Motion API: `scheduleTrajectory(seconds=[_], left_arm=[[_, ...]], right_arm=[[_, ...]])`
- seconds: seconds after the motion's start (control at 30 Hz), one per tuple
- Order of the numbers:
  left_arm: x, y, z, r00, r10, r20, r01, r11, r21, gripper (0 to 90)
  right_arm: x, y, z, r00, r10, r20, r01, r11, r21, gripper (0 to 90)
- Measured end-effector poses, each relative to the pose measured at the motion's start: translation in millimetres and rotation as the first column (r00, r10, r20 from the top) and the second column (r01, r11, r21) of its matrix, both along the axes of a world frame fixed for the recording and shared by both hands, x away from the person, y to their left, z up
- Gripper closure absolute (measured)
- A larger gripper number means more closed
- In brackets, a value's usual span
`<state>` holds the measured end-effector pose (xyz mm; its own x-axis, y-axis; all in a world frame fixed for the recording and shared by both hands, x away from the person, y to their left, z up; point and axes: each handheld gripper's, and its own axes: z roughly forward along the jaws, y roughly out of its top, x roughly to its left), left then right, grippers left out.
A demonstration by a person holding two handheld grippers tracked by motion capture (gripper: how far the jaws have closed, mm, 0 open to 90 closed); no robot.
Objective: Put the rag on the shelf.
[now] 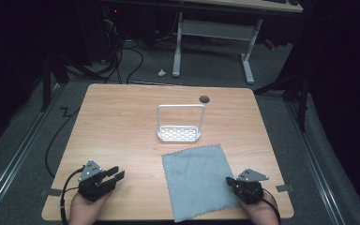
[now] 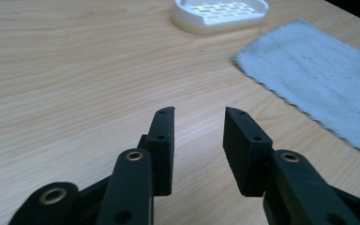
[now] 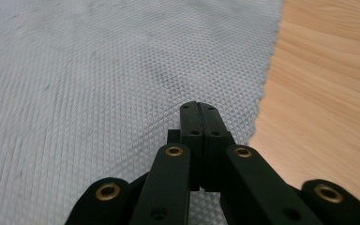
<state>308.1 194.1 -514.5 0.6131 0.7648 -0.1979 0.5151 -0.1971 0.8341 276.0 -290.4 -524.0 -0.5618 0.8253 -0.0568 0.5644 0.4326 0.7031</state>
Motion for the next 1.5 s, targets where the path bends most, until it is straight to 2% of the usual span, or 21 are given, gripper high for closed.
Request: scheduleTrajectory(seconds=[0.1, 0.17, 0.33, 0.37, 0.43, 0.57, 0.63, 0.73, 0.77, 0.83, 0.93, 0.97, 1.0, 1.07, 1.1, 1.17, 1.23, 1.3, 1.33, 1.37, 1.5], left_arm=[[-0.8, -16.5, -0.4, 0.9988, -0.038, -0.03, 0.038, 0.9992, 0.011, 67.6], [-2.7, -32.0, -0.1, 0.9965, -0.076, -0.035, 0.077, 0.9967, 0.027, 68.7], [-2.7, -68.2, -1.0, 0.988, -0.148, -0.046, 0.151, 0.9856, 0.075, 69.4], [2.6, -80.9, -0.7, 0.9845, -0.168, -0.051, 0.172, 0.9798, 0.101, 69.8], [6.1, -87.4, -0.8, 0.9847, -0.168, -0.046, 0.172, 0.978, 0.118, 71.0], [29.0, -112.8, -4.2, 0.9872, -0.15, -0.053, 0.157, 0.9745, 0.16, 71.3], [40.2, -121.9, -5.9, 0.9885, -0.139, -0.06, 0.148, 0.9673, 0.206, 72.2], [48.8, -123.8, -11.0, 0.9878, -0.129, -0.087, 0.147, 0.9585, 0.244, 75.5], [48.0, -121.9, -11.8, 0.988, -0.131, -0.081, 0.147, 0.961, 0.234, 75.7], [43.8, -117.8, -11.3, 0.9864, -0.141, -0.084, 0.157, 0.9578, 0.24, 75.9], [30.7, -111.0, -11.4, 0.9839, -0.162, -0.076, 0.176, 0.951, 0.254, 76.2], [25.8, -108.3, -11.1, 0.9831, -0.163, -0.083, 0.179, 0.9523, 0.248, 76.2], [20.3, -105.8, -11.0, 0.9816, -0.167, -0.092, 0.185, 0.9536, 0.238, 76.1], [5.7, -103.1, -12.6, 0.981, -0.174, -0.086, 0.189, 0.957, 0.22, 76.0], [-0.2, -99.7, -12.5, 0.9781, -0.193, -0.078, 0.206, 0.9507, 0.232, 76.0], [-9.9, -95.7, -13.3, 0.9745, -0.212, -0.074, 0.223, 0.9491, 0.222, 76.0], [-10.2, -93.9, -11.7, 0.971, -0.223, -0.086, 0.237, 0.9453, 0.224, 73.6], [-6.1, -89.3, -11.5, 0.9802, -0.187, -0.064, 0.197, 0.9561, 0.217, 72.3], [-1.5, -85.9, -11.7, 0.9842, -0.165, -0.064, 0.175, 0.9656, 0.193, 72.4], [2.0, -85.1, -12.3, 0.9888, -0.125, -0.082, 0.135, 0.9814, 0.136, 72.3], [26.0, -79.8, -14.1, 0.9954, -0.049, -0.083, 0.06, 0.9885, 0.139, 67.8]], right_arm=[[-2.9, 9.0, 0.2, 0.9993, 0.036, -0.004, -0.036, 0.999, -0.002, 90.0], [-7.2, 24.1, -0.1, 0.9951, 0.099, -0.012, -0.098, 0.995, 0.013, 90.0], [-7.7, 36.9, -0.6, 0.9878, 0.154, -0.024, -0.153, 0.987, 0.043, 90.0], [-7.3, 37.7, 0.3, 0.9884, 0.151, -0.021, -0.149, 0.987, 0.055, 90.0], [-2.7, 38.7, 4.1, 0.991, 0.134, 0.005, -0.134, 0.989, 0.057, 90.0], [16.1, 37.8, 9.8, 0.9971, 0.07, 0.029, -0.072, 0.996, 0.044, 90.0], [38.2, 38.1, 8.5, 0.9996, 0.02, 0.019, -0.021, 0.999, 0.034, 90.0], [53.9, 39.9, 0.9, 0.9999, -0.01, -0.014, 0.01, 1.0, 0.006, 90.0], [55.0, 40.0, -0.3, 0.9998, -0.01, -0.015, 0.01, 1.0, 0.013, 90.0], [54.2, 40.3, -0.2, 0.9998, -0.009, -0.02, 0.009, 1.0, 0.02, 90.0], [37.0, 47.0, 1.2, 0.9985, 0.042, -0.034, -0.042, 0.999, 0.011, 90.0], [37.0, 47.0, 1.2, 0.9985, 0.042, -0.034, -0.042, 0.999, 0.011, 90.0], [22.9, 49.8, 1.4, 0.9969, 0.067, -0.042, -0.066, 0.998, 0.019, 90.0], [15.2, 50.4, 0.7, 0.9966, 0.073, -0.039, -0.072, 0.997, 0.027, 90.0], [8.4, 50.7, 0.2, 0.9963, 0.079, -0.034, -0.078, 0.996, 0.031, 90.0], [1.6, 50.7, 0.9, 0.995, 0.093, -0.037, -0.092, 0.995, 0.023, 90.0], [1.0, 50.9, 1.3, 0.9933, 0.108, -0.042, -0.107, 0.994, 0.022, 90.0], [3.7, 49.1, 1.2, 0.9931, 0.108, -0.046, -0.105, 0.993, 0.053, 88.6], [4.3, 48.3, 1.5, 0.9941, 0.101, -0.039, -0.098, 0.993, 0.069, 88.4], [4.7, 47.3, 2.1, 0.9946, 0.098, -0.033, -0.096, 0.993, 0.071, 88.1], [5.6, 42.2, 2.2, 0.9969, 0.078, -0.011, -0.077, 0.995, 0.07, 85.4]])
